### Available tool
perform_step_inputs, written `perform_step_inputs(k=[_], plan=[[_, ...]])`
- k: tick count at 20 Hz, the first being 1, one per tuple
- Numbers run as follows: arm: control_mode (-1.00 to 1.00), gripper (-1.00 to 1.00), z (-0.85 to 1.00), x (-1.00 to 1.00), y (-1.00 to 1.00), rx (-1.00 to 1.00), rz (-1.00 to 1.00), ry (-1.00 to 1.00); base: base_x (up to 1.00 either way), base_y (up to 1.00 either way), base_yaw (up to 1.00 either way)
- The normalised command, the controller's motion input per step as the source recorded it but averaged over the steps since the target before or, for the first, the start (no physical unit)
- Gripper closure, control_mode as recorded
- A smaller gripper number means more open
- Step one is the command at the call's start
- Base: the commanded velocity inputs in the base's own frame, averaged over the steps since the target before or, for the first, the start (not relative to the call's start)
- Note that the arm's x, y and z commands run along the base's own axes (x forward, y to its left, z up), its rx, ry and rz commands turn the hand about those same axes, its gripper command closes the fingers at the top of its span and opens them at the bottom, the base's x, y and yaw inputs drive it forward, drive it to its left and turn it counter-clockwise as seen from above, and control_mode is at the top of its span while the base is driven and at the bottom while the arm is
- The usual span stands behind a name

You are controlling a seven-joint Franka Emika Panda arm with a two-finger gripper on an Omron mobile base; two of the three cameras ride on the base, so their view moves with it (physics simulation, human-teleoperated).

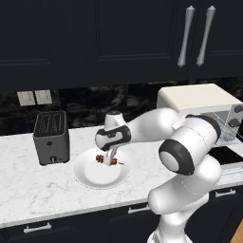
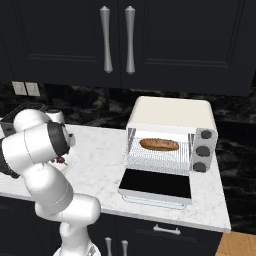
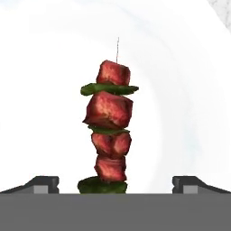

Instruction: Pick up the kebab skewer and baguette bread, and place them inside the toaster oven. Close the toaster oven door and start by setting the timer.

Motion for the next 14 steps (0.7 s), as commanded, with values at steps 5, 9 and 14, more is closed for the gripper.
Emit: perform_step_inputs(k=[5, 9, 14], plan=[[-1.0, -1.0, -0.21, 0.0, 0.0, 0.0, 0.0, -0.01, 0.0, 0.0, 0.0], [-1.0, -1.0, -0.28, 0.0, 0.0, 0.0, 0.0, -0.03, 0.0, 0.0, 0.0], [-1.0, 1.0, -0.1, 0.0, 0.0, 0.0, 0.0, 0.0, 0.0, 0.0, 0.0]])
